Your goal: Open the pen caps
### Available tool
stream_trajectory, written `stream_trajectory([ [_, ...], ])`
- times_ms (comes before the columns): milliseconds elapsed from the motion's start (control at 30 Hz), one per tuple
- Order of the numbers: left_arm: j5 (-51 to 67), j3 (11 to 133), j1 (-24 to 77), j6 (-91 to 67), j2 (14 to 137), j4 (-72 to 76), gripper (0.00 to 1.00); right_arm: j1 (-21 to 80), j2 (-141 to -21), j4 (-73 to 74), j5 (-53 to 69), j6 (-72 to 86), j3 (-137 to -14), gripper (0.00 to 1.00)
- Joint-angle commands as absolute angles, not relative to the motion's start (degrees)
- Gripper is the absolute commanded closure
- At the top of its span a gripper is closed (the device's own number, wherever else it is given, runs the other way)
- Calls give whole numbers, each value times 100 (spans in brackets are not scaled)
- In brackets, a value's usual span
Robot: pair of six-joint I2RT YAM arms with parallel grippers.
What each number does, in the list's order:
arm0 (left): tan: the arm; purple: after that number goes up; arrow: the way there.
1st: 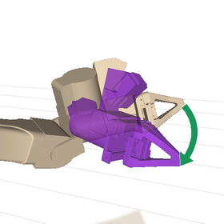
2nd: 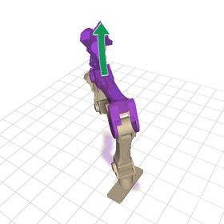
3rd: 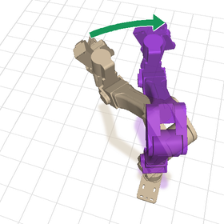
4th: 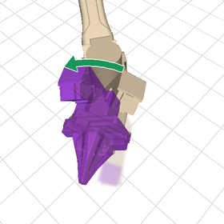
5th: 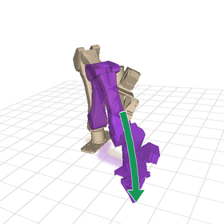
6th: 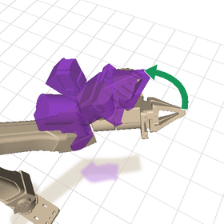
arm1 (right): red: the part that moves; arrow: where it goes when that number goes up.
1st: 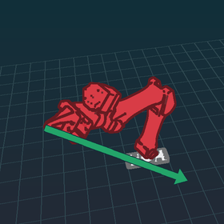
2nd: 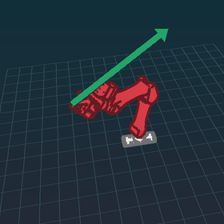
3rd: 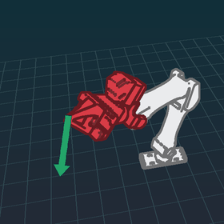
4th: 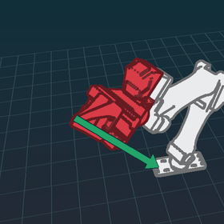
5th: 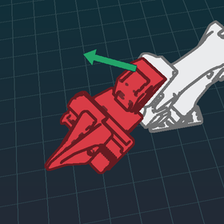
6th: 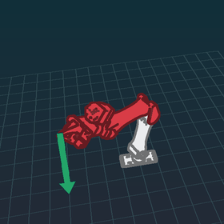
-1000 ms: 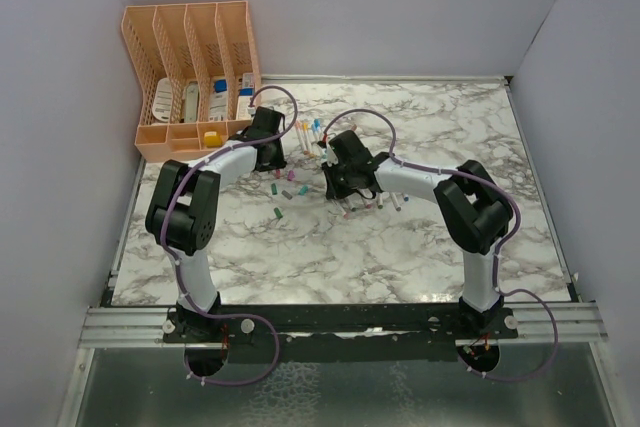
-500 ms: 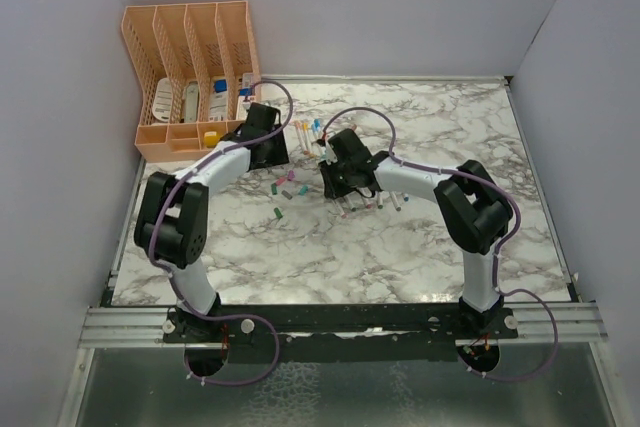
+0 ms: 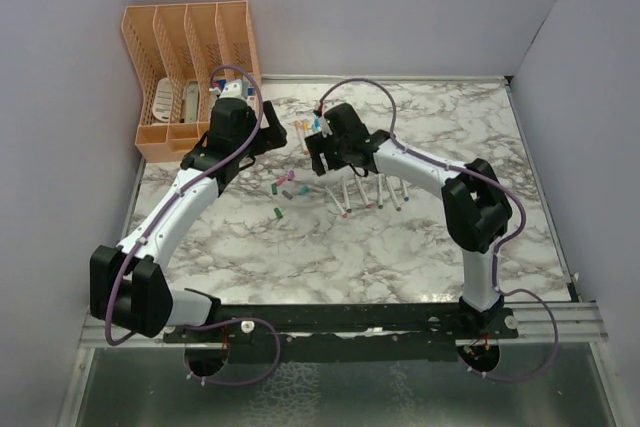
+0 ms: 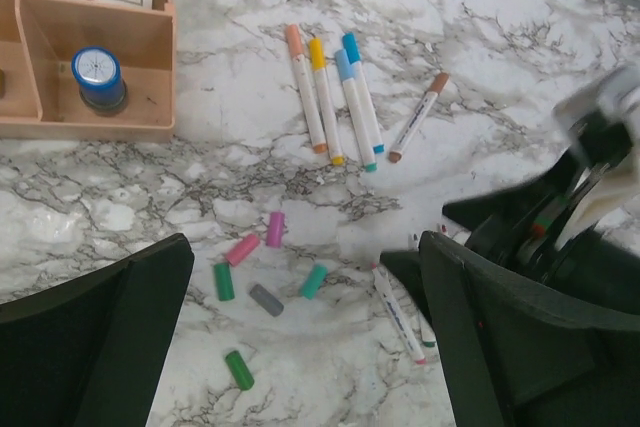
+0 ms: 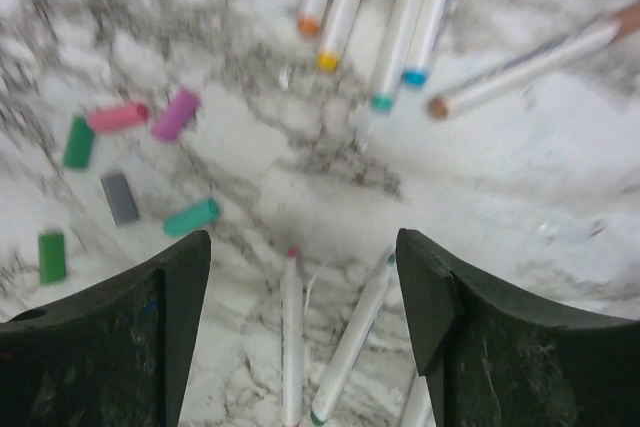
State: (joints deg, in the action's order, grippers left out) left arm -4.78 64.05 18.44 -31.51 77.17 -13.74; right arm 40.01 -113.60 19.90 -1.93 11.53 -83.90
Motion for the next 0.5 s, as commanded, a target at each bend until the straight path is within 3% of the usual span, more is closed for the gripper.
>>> stream_trajectory([
  [0, -122, 6126, 1802, -3313, 7315, -1195, 1, 3601, -11731, 2399, -773, 1006, -9571, 26],
  [267, -124, 5911, 1789, -3271, 7030, -1099, 1, 2921, -13326, 3852, -738, 1276, -12008, 30],
  [467, -156, 5918, 1745, -3135, 7103, -1129, 1, 2796, -13919, 4138, -689, 1424, -12825, 30],
])
